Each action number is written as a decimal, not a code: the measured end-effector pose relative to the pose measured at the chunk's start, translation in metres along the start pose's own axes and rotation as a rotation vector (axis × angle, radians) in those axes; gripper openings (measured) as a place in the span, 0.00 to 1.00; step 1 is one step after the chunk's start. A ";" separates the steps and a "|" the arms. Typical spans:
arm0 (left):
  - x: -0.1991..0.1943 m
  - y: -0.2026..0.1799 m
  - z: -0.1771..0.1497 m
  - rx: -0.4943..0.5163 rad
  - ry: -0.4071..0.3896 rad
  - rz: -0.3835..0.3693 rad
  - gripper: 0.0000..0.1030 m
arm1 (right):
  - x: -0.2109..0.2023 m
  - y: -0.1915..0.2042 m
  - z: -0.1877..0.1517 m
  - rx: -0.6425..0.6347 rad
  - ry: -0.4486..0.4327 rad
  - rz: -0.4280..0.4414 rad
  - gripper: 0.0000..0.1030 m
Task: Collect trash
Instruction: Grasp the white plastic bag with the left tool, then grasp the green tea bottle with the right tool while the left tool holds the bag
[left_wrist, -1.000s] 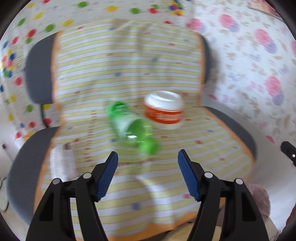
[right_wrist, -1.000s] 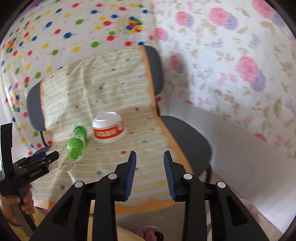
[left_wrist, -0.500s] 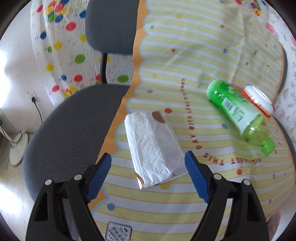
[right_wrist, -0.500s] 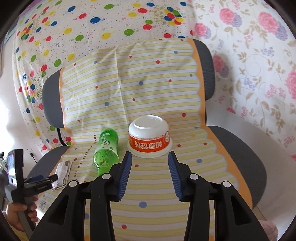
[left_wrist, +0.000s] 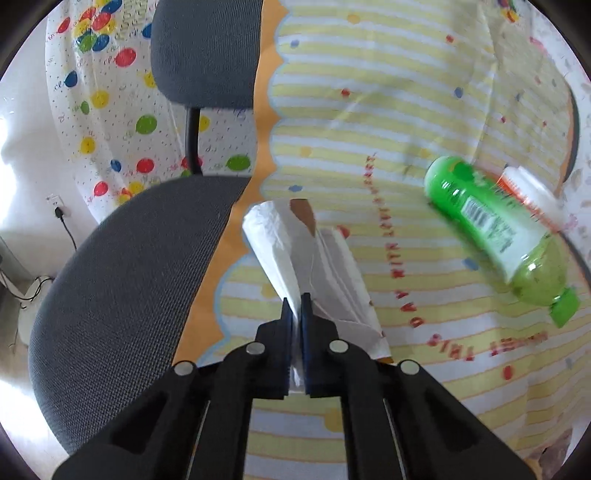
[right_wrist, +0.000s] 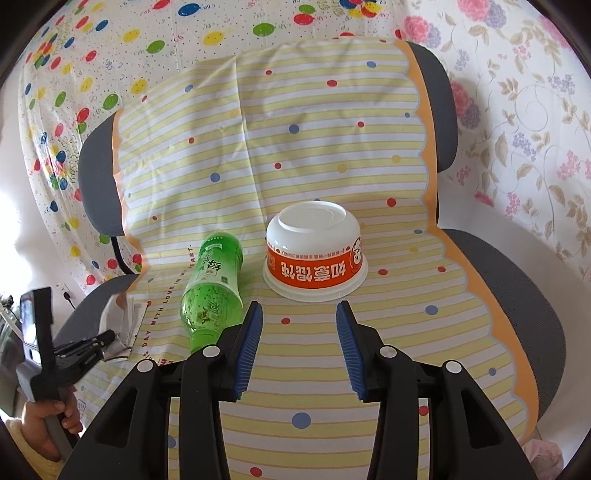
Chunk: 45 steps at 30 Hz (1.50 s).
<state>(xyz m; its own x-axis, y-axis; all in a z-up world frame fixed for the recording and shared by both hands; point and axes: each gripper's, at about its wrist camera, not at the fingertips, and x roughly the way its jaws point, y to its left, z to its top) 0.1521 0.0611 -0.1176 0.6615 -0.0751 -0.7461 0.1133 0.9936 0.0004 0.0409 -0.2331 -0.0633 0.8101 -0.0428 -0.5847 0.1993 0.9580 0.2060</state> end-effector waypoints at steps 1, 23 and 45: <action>-0.011 -0.003 0.004 0.007 -0.033 -0.019 0.02 | 0.002 -0.001 0.000 0.000 0.005 0.001 0.43; -0.027 -0.061 0.035 0.078 -0.076 -0.135 0.02 | 0.058 0.013 0.022 -0.012 0.075 0.182 0.61; -0.047 -0.042 0.031 0.044 -0.095 -0.152 0.02 | 0.043 0.055 0.015 -0.104 0.085 0.124 0.63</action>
<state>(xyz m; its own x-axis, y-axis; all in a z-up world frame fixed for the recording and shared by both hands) 0.1399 0.0206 -0.0619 0.7010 -0.2337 -0.6738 0.2478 0.9657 -0.0771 0.0951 -0.1868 -0.0655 0.7743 0.0974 -0.6253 0.0390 0.9789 0.2007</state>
